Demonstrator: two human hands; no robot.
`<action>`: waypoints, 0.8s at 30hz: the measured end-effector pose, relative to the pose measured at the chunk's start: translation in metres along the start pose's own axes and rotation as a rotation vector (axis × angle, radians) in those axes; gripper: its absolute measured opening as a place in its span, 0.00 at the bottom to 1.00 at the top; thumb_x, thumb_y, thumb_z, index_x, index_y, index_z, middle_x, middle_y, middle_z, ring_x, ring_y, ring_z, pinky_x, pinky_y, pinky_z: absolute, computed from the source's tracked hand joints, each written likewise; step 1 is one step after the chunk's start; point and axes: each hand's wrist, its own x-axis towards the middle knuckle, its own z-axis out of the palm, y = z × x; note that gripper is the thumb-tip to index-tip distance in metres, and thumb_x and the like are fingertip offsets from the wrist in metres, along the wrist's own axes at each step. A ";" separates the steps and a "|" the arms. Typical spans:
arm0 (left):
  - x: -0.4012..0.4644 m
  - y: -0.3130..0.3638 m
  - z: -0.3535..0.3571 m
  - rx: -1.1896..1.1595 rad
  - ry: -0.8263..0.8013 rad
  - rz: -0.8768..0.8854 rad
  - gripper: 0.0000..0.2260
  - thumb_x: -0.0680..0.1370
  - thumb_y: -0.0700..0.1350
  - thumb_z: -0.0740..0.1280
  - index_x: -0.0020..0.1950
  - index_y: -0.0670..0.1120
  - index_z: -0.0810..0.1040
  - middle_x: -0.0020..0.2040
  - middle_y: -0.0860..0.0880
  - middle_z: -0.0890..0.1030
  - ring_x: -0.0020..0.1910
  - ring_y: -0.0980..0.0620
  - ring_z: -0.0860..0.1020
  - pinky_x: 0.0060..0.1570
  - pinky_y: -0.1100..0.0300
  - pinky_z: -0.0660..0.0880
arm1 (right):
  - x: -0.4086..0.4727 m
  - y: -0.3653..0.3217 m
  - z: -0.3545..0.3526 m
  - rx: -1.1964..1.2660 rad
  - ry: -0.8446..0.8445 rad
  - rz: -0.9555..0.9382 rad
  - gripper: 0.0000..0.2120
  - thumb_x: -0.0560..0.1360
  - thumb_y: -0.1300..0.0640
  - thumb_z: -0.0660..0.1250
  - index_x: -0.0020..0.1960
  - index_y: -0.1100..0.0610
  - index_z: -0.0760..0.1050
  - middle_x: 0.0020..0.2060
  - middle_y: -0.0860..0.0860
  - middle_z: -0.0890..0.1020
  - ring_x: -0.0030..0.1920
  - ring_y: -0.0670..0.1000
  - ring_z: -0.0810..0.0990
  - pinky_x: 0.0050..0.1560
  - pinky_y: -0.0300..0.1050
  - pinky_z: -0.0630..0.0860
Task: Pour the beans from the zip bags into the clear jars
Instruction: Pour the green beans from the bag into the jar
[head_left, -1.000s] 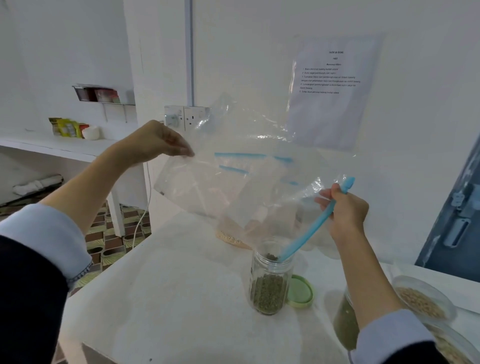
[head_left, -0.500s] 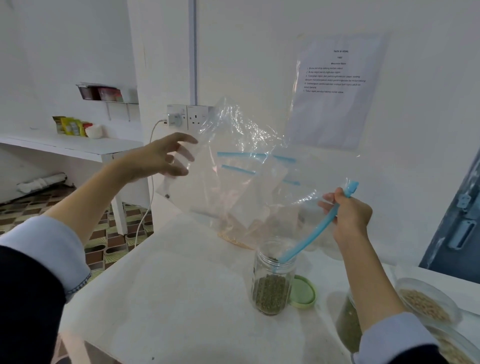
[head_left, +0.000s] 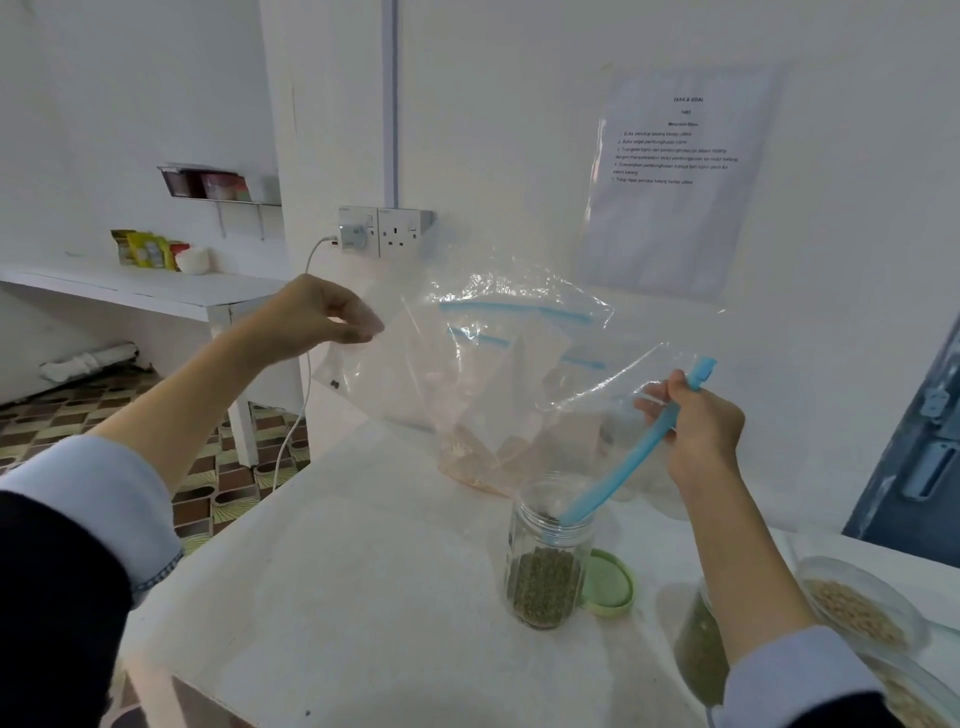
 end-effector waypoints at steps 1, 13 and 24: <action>0.000 -0.001 -0.001 -0.009 -0.036 0.002 0.05 0.72 0.35 0.71 0.47 0.38 0.81 0.48 0.55 0.83 0.45 0.67 0.80 0.43 0.76 0.72 | 0.001 0.001 -0.002 -0.009 -0.003 0.001 0.11 0.80 0.57 0.63 0.40 0.58 0.76 0.37 0.52 0.82 0.32 0.49 0.81 0.42 0.39 0.78; -0.003 -0.005 0.007 0.192 0.097 0.009 0.21 0.65 0.39 0.78 0.30 0.43 0.64 0.30 0.48 0.68 0.29 0.53 0.64 0.31 0.62 0.61 | 0.001 0.006 -0.003 -0.013 0.038 0.000 0.10 0.79 0.56 0.64 0.40 0.57 0.76 0.38 0.51 0.82 0.35 0.48 0.81 0.50 0.42 0.79; 0.000 -0.010 0.009 0.068 0.086 0.040 0.06 0.72 0.37 0.72 0.46 0.36 0.80 0.45 0.49 0.83 0.42 0.58 0.80 0.47 0.67 0.75 | 0.004 0.011 -0.005 0.022 0.047 0.001 0.11 0.79 0.58 0.64 0.39 0.57 0.75 0.39 0.52 0.82 0.34 0.49 0.81 0.46 0.40 0.80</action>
